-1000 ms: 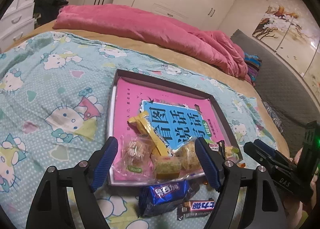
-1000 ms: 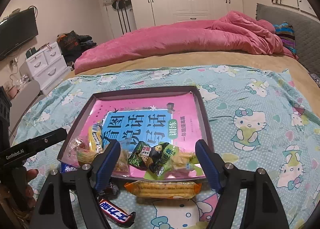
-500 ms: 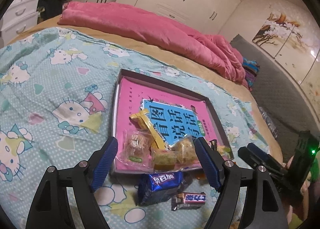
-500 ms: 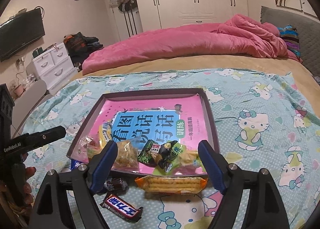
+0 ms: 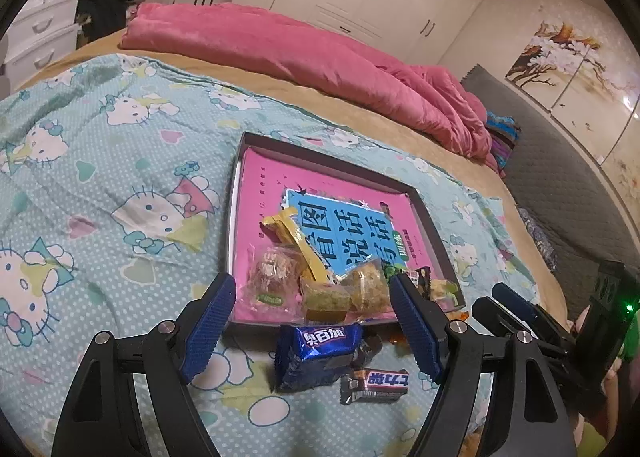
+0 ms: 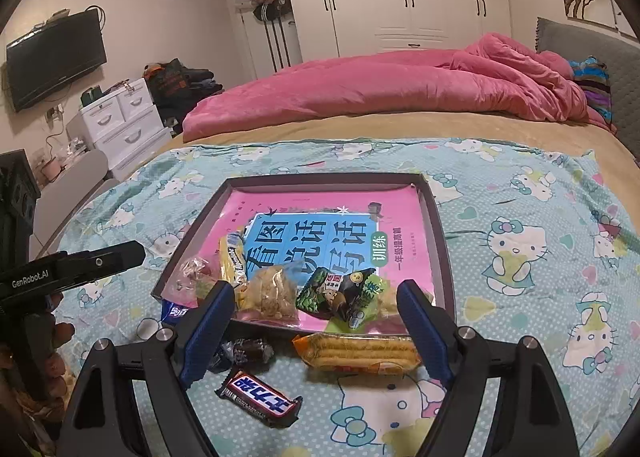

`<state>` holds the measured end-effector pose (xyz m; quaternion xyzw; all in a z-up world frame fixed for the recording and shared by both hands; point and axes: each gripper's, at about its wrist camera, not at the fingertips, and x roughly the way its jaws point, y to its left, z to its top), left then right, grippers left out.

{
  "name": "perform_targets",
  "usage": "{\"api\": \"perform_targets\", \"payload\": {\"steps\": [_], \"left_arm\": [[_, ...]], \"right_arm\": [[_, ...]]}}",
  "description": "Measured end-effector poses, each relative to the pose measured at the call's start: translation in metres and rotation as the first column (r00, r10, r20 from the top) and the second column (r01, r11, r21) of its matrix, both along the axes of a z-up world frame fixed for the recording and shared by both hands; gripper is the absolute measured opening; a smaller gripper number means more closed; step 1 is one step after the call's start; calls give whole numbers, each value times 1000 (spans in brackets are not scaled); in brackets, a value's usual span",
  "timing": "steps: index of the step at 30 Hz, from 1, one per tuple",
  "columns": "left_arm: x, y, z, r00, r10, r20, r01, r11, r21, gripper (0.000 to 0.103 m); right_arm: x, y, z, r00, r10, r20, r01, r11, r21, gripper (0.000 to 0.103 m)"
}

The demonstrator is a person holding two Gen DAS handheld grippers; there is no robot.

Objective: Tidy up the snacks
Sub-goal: 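Withdraw both open tools from the tray toward the remaining snacks, then move the left tool toward the blue biscuit pack while the right tool approaches the chocolate bar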

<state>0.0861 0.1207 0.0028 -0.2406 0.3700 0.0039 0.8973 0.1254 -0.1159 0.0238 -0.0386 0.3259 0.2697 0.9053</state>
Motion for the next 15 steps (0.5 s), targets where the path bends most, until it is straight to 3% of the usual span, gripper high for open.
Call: {"api": "perform_targets", "payload": {"steps": [15], "left_arm": [[-12,-13,0,999,-17,-29,18,1000,16,80]], "right_arm": [[-16,-2,2,999,45,6,-45,999,-8,83]]}}
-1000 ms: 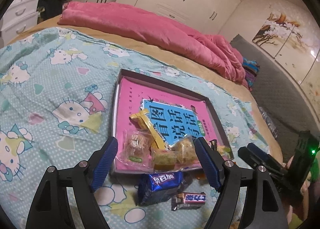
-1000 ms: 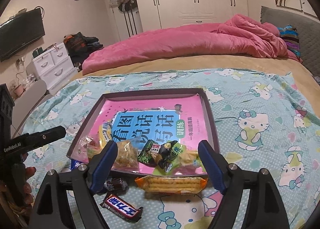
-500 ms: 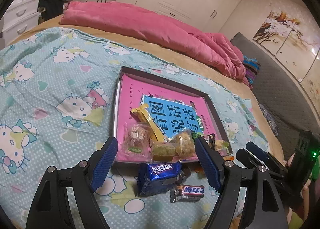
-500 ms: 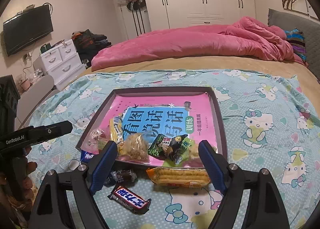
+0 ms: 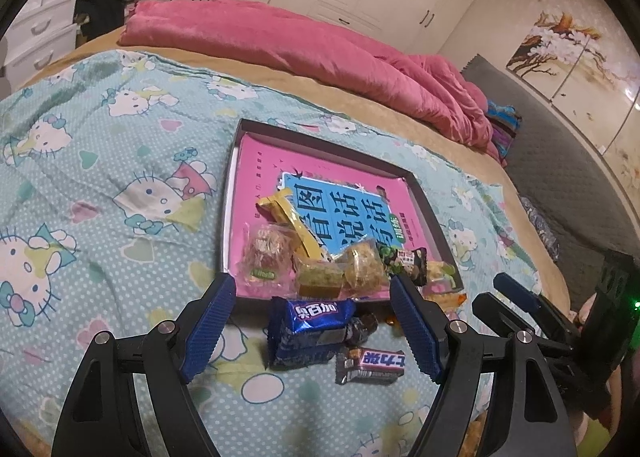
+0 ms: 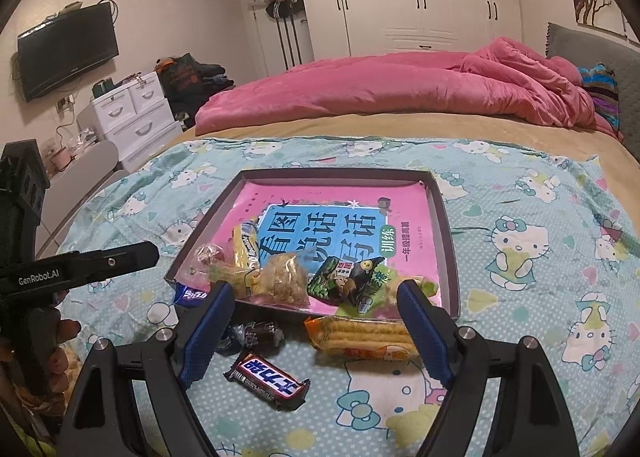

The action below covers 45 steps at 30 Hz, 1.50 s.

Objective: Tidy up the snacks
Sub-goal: 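Move the left tool toward the blue biscuit pack while the right tool approaches the chocolate bar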

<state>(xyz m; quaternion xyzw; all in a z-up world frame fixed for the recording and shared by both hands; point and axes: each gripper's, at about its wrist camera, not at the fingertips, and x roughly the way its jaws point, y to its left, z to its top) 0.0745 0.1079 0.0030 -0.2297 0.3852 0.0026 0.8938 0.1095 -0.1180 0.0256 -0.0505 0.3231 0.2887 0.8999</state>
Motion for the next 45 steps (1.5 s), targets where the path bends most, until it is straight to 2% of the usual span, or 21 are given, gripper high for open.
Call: {"api": "perform_targets", "payload": {"steps": [26,34,45], "left_arm": [[-17,-16,-5,999,10,-54,-8,999,40,80],[-14,-24,-21,995,2,-95,6,997,81,80],[-7,-34,-39,989,-36,-141,46,996,71,80]], "right_arm": [[-23,-9,-4,998,57,-9,-57,998,-14,83],[-26,-7,-16,997,74,-38,-75,997,-33,83],[-26,4,-37,991,114,-71,-120,989,-84,83]]}}
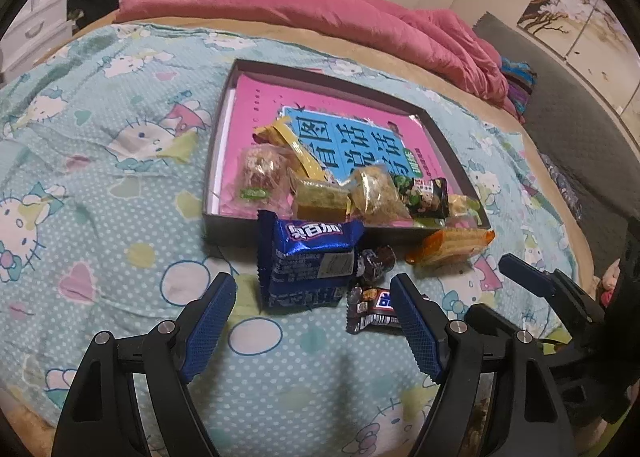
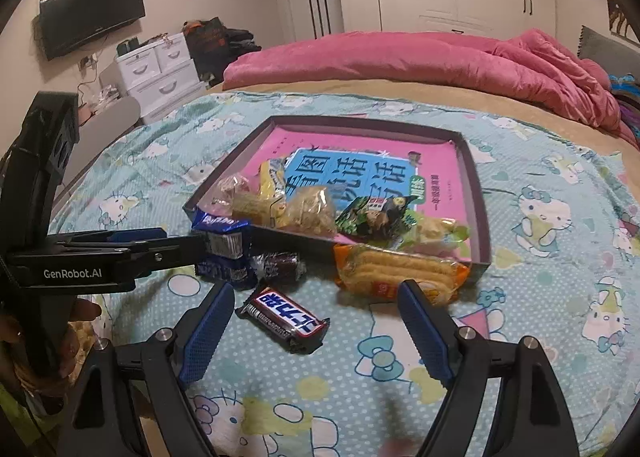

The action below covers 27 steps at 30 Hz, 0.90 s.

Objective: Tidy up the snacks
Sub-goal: 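Move the left tool toward the blue biscuit pack while the right tool approaches the chocolate bar, then grasp the blue biscuit pack with the left tool while the right tool grasps the chocolate bar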

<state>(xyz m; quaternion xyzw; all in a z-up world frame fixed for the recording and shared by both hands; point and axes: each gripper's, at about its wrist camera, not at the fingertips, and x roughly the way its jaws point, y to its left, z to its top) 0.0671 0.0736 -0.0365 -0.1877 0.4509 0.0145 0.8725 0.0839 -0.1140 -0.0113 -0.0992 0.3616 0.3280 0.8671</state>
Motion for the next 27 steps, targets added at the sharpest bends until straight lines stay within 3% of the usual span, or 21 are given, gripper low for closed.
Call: {"api": "perform_targets", "payload": {"steps": [14,27], "left_arm": [[9,-4,-19,999,-24,-34,24,1000,-6,80],[12,2,-24,999,-7,-39,7,1000,-12,80]], "right_arm": [[-3,29,-45,990,141,-26,-143,978,-152,83],[9,44,-58,986,167,-15,-167,970,-178,83]]}}
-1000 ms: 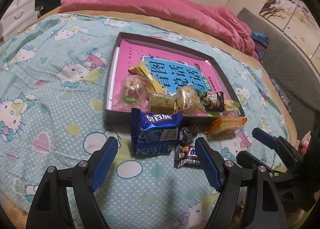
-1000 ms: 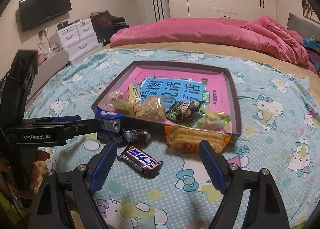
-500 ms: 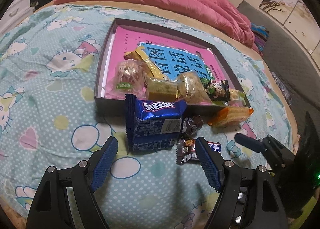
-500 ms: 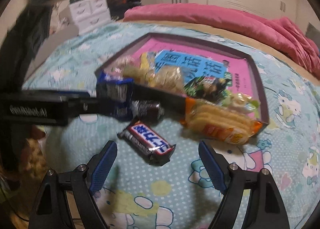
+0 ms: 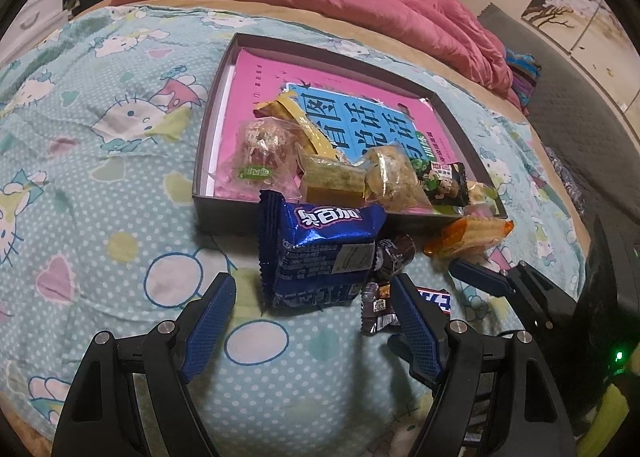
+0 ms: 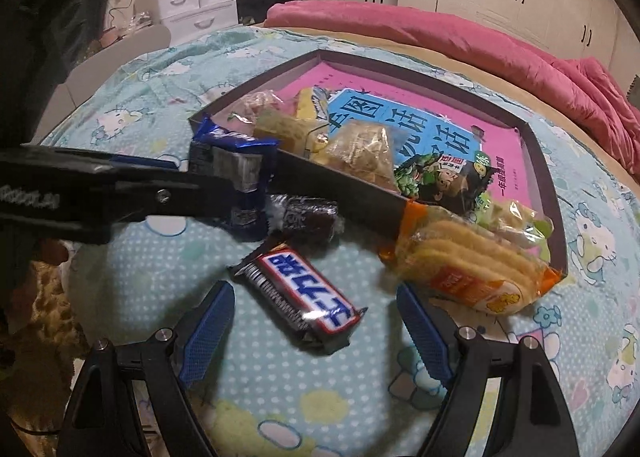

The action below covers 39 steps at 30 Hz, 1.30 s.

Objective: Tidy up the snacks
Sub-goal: 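Grasp the blue biscuit pack with the left tool while the right tool grasps the chocolate bar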

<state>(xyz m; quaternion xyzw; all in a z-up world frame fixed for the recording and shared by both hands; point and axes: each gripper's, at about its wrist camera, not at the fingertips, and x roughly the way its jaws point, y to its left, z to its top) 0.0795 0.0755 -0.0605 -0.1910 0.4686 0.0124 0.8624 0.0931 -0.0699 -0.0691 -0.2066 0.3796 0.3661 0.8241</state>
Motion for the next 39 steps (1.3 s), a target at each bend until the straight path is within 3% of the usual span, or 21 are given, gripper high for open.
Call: {"api": "perform_targets", "payload": {"steps": [4,12,15,18,25,29,37,39], "left_arm": [[1,1,-2,1000,1,-6,-1,1000,-4,80],[4,0,-7,1000,-5,-13,5,1000,-11,80],[6,-1,-9,1000,-4,-16,4,1000,-10,80],[7,-1,-10,1000,-1,-14,0,1000,-15,81],[12,-2,-13,1000,8,-13,-8,1000,-20,81],[16,0,-15,1000,15,-6,-15,999,-37,80],[17,3,-18,1000,29,4,-29,997,-72,81],[18,4,-19,999,39,2,-39,996,-77,76]], "right_arm": [[5,7,-2,1000,25,-11,-24,1000,10,83],[-5,11,-5,995,99,-23,-99,995,-1,50],[-7,8,-4,994,100,-51,-99,995,10,45],[-11,4,-4,991,103,-90,-100,994,34,43],[-12,11,-9,992,94,-85,-92,995,28,43],[-9,14,-10,993,81,-80,-79,996,32,33],[-8,10,-8,994,69,-90,-66,997,43,30],[-9,6,-7,993,66,-93,-62,997,44,30]]}}
